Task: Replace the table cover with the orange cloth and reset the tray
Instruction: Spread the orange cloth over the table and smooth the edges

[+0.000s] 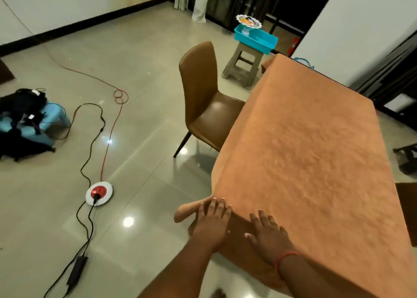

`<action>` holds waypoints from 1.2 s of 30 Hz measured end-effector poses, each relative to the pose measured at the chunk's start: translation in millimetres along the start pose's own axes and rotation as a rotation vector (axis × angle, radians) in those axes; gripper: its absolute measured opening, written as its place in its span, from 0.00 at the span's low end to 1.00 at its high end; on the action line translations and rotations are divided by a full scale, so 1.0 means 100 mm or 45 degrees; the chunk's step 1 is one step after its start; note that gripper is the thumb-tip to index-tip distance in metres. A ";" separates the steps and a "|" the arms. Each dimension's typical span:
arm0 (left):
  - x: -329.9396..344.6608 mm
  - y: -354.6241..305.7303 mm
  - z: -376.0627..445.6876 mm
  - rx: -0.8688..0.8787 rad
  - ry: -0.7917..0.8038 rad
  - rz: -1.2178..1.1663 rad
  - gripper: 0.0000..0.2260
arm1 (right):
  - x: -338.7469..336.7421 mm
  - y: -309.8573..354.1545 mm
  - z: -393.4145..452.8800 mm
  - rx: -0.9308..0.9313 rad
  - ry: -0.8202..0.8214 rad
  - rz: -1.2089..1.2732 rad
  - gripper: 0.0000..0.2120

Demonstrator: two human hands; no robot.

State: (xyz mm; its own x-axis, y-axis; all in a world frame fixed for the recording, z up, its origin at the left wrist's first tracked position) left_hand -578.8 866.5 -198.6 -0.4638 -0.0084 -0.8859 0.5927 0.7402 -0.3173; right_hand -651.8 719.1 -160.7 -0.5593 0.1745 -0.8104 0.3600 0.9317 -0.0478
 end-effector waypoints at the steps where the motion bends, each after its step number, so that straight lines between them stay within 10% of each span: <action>1: -0.01 0.00 0.02 0.031 -0.018 0.030 0.29 | -0.02 0.04 0.05 0.001 0.002 -0.011 0.33; 14: -0.08 0.28 0.25 0.450 -0.018 0.564 0.37 | -0.59 0.72 1.03 -0.113 -0.132 -0.021 0.29; 21: -0.38 0.54 0.49 0.804 0.047 0.542 0.24 | -1.16 1.18 1.73 -0.239 -0.259 0.104 0.27; 28: -1.37 2.22 1.45 0.149 0.119 0.392 0.33 | -1.55 2.03 2.55 -0.255 -0.178 0.258 0.29; 36: -2.54 4.04 2.14 -0.068 0.088 0.370 0.35 | -2.50 3.23 3.52 -0.212 -0.139 0.427 0.31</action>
State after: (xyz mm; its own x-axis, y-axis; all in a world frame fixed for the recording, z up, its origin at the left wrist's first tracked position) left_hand -80.9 1023.4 -174.5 -0.3246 0.2538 -0.9112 0.6729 0.7390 -0.0338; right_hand -133.1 864.4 -178.9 -0.3451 0.4520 -0.8226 0.3784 0.8690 0.3188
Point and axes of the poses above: each hand's wrist, its own z-axis towards the middle knuckle, its own x-axis out of the palm, y = z × x, the point moved 7 cm from there along z, towards the middle knuckle, and after that the axes turned 3 degrees about z, right-handed, at the moved point
